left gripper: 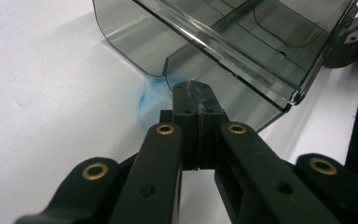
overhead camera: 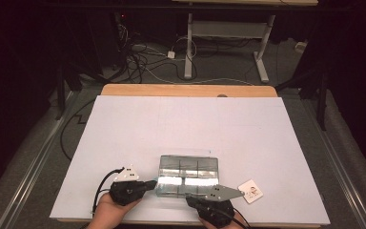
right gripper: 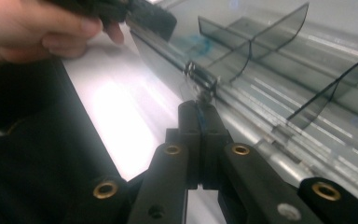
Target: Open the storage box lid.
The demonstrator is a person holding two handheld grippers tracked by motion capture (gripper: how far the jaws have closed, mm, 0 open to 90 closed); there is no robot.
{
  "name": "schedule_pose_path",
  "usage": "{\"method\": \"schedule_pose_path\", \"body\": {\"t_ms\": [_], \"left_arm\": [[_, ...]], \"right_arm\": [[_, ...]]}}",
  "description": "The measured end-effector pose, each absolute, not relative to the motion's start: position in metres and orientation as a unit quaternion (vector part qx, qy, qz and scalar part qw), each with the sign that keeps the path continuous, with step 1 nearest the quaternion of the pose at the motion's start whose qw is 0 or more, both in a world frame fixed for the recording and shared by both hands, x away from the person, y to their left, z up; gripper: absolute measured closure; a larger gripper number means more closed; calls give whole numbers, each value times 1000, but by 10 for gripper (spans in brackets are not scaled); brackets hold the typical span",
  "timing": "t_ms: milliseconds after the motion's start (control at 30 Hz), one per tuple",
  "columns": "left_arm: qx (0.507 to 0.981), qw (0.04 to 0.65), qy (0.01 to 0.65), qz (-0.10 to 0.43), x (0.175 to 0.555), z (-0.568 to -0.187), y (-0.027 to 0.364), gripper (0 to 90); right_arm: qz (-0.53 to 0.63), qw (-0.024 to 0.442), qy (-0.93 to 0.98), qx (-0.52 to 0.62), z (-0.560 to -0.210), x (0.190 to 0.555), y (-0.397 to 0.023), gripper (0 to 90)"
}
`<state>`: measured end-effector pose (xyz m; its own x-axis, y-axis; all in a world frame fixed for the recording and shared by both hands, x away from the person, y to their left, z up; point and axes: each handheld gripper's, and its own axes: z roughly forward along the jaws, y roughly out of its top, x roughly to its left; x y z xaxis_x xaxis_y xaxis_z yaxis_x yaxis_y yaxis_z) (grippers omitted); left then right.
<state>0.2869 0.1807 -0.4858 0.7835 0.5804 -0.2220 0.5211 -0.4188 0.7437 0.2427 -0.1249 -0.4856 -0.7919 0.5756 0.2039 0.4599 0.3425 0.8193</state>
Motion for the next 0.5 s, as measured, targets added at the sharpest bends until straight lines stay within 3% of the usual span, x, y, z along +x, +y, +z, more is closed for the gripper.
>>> {"method": "schedule_pose_path", "body": {"t_ms": [500], "left_arm": [[843, 427, 325, 35, 287, -486, 180, 874]], "right_arm": [[496, 60, 807, 315, -480, 242, -128, 900]]}}
